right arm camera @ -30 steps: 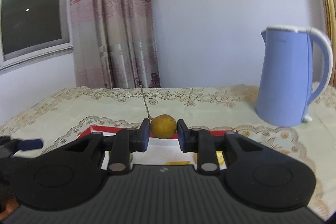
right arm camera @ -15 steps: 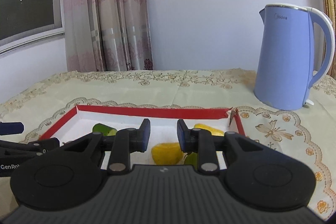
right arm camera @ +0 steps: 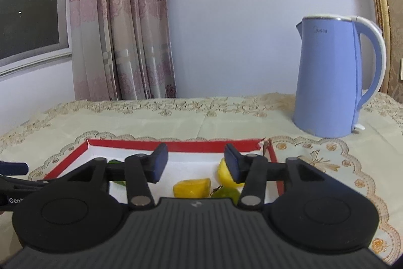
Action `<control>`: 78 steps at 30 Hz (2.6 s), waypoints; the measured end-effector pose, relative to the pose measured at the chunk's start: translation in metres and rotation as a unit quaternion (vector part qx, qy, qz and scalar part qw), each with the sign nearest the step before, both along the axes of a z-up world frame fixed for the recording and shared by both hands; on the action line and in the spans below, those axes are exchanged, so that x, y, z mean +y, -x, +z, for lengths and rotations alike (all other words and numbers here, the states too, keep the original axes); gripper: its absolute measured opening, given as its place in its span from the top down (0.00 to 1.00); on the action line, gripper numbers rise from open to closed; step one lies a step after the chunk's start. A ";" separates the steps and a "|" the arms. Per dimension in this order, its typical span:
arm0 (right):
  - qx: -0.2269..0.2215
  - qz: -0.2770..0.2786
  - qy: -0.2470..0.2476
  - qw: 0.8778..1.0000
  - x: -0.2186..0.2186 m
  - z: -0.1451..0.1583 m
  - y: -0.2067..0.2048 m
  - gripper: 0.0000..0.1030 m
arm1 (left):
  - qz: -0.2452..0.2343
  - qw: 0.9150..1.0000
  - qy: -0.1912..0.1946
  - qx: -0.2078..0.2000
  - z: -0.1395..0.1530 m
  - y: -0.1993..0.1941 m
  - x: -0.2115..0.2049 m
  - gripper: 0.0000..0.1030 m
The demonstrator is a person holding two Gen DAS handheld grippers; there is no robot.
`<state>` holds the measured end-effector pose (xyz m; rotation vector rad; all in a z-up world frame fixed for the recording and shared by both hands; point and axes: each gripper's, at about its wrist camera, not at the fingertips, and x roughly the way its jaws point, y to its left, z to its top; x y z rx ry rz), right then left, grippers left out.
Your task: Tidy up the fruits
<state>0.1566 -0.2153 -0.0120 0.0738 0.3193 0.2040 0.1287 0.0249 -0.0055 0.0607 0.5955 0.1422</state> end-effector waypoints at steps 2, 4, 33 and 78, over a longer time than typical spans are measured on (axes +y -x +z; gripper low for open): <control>-0.008 -0.004 0.001 1.000 0.000 0.002 0.003 0.26 | -0.001 1.000 0.001 0.000 0.000 0.000 0.000 0.10; -0.016 -0.009 0.006 1.000 0.001 0.004 0.007 0.12 | 0.000 1.000 0.000 -0.003 0.001 0.001 0.000 0.09; 0.105 -0.023 0.069 0.992 -0.018 -0.030 0.109 0.00 | -0.014 1.000 0.021 0.007 0.001 0.001 0.001 0.03; 0.174 0.014 0.081 0.981 -0.002 -0.052 0.086 0.00 | -0.034 0.999 0.027 0.017 0.001 0.003 -0.001 0.03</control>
